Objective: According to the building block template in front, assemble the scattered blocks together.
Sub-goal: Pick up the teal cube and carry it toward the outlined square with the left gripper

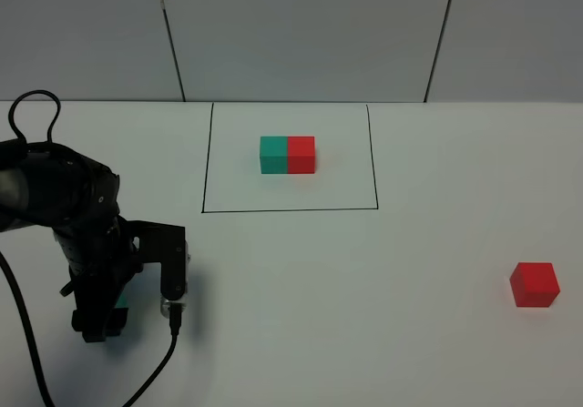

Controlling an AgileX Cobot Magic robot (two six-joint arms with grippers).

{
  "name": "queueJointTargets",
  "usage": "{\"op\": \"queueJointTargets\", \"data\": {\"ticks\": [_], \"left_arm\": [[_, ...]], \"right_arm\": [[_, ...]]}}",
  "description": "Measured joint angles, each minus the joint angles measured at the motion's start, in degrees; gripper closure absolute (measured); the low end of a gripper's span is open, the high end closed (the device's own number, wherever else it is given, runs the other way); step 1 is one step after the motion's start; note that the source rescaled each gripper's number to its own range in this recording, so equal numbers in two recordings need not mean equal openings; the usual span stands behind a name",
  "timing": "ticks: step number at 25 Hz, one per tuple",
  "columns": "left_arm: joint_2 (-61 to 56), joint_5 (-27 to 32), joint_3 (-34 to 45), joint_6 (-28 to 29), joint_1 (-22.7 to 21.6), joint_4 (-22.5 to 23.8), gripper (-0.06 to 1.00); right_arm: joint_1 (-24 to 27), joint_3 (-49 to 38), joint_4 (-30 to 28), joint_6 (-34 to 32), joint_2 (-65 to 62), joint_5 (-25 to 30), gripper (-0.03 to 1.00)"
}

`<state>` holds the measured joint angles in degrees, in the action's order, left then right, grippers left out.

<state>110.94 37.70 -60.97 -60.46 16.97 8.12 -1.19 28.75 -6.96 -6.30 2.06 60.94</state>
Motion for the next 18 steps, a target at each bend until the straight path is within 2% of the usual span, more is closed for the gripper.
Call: {"op": "queueJointTargets", "data": {"ticks": [9, 18], "left_arm": [[0.2, -0.2, 0.1, -0.3, -0.1, 0.0, 0.09], [0.3, -1.5, 1.2, -5.0, -2.4, -1.2, 0.09]], "right_arm": [[0.0, 0.0, 0.0, 0.0, 0.0, 0.0, 0.39], [0.0, 0.0, 0.0, 0.0, 0.0, 0.0, 0.39]]}}
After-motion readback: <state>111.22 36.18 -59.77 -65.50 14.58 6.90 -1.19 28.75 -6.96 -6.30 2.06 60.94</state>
